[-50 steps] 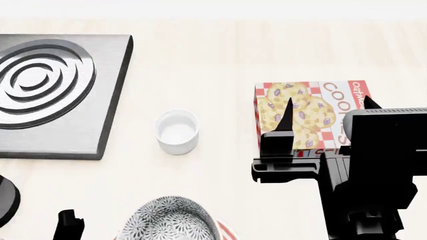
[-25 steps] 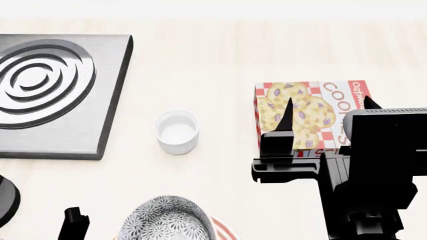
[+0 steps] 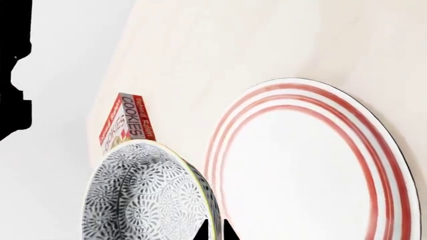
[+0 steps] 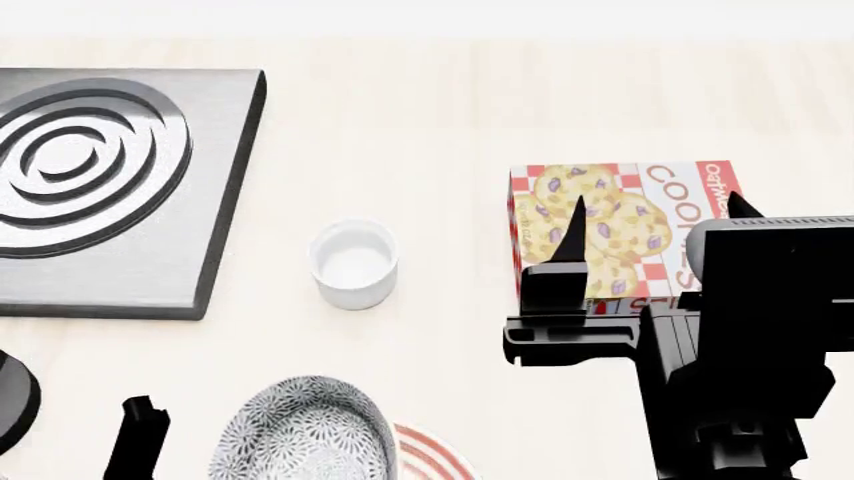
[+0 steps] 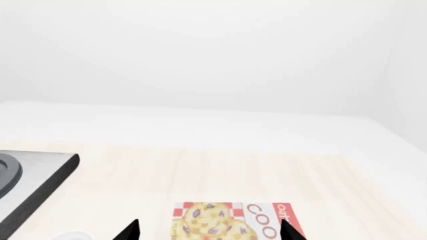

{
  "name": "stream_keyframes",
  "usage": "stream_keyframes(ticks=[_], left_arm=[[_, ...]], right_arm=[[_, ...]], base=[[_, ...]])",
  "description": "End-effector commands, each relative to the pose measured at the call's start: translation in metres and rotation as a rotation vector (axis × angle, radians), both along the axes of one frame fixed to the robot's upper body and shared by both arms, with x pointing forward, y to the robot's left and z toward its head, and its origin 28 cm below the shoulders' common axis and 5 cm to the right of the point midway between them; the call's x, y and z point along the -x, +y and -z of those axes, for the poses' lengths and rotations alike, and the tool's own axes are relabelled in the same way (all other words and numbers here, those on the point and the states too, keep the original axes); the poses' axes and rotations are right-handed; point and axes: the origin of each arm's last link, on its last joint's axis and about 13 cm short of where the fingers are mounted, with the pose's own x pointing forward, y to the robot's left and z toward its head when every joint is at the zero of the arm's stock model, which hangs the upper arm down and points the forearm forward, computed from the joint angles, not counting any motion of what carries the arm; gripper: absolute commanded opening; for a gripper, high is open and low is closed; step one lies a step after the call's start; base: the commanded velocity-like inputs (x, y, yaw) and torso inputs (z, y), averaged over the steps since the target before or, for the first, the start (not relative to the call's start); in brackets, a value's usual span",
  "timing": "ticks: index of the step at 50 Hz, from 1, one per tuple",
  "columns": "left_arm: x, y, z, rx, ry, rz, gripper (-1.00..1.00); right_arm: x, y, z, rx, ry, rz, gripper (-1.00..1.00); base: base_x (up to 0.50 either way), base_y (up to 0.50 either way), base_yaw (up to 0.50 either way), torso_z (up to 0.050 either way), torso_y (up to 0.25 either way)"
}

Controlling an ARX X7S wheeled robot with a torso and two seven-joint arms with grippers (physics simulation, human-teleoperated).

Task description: Pick the akita bowl on the stove and place it on the plate.

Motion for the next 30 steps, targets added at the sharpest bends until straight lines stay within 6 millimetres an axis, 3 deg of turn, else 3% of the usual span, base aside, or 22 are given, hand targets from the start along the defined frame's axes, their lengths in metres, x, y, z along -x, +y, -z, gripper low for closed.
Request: stream_keyframes(ticks=[1,30], left_arm=[[-0.0032,0.0002,0.0013,0.006,-0.017,-0.014,-1.00],[-0.0059,0.0006,0.0104,0.001,-0.006,-0.029,-1.00]], right_arm=[[-0.0012,-0.0010,-0.0009,-0.020,-0.011,0.005,1.00],[-0.0012,-0.0010,-0.0009,-0.020,-0.011,0.005,1.00]], base=[[0.00,0.00,0.00,0.000,0.000],[0.00,0.00,0.00,0.000,0.000]])
